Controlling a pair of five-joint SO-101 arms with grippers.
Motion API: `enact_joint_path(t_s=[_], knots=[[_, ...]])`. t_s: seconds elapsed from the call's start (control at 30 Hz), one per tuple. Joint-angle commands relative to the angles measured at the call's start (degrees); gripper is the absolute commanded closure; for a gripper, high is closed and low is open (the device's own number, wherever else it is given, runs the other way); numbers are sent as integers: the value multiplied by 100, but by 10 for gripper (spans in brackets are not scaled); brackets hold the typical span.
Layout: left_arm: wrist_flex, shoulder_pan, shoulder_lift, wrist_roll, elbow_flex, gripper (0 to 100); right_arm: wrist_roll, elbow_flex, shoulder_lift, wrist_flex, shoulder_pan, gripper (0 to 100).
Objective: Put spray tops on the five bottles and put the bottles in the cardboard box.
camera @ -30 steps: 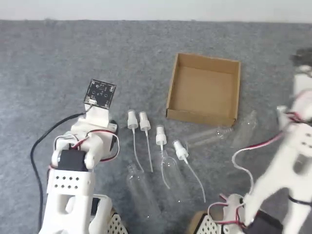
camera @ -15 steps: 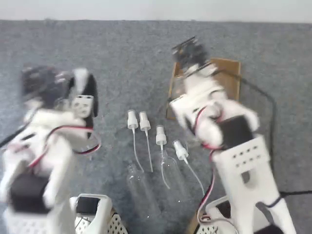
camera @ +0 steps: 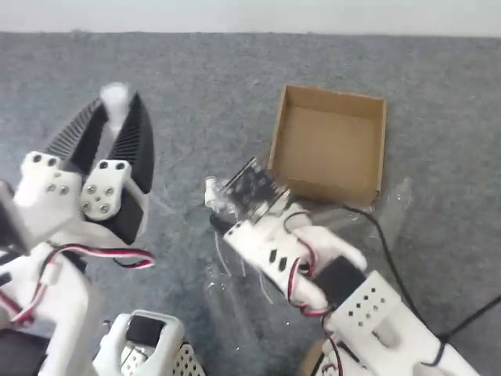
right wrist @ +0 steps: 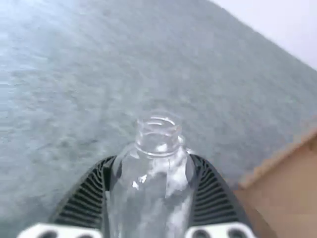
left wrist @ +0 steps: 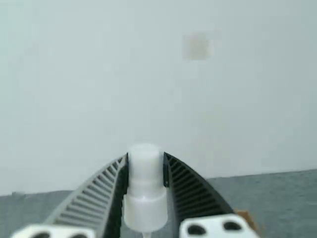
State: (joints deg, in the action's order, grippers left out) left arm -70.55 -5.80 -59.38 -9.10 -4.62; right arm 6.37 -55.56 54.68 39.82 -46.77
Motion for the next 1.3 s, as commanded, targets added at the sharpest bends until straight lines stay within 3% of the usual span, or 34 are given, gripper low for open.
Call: enact_joint_path(t_s=[0.0,0.5,1.07,1.27], knots=[[440,-176,0,-114,13,989,-9,-308,233,-796,-435,992],[1354,-211,-26,-123,-1771,989,-44,-1363,277,-2554,-840,992],[1055,-220,-53,-132,-2624,989,-18,-1486,277,-2237,-778,992],[782,-229,-53,-105,-2615,989,-62,-1793,215,-3749,-163,992]])
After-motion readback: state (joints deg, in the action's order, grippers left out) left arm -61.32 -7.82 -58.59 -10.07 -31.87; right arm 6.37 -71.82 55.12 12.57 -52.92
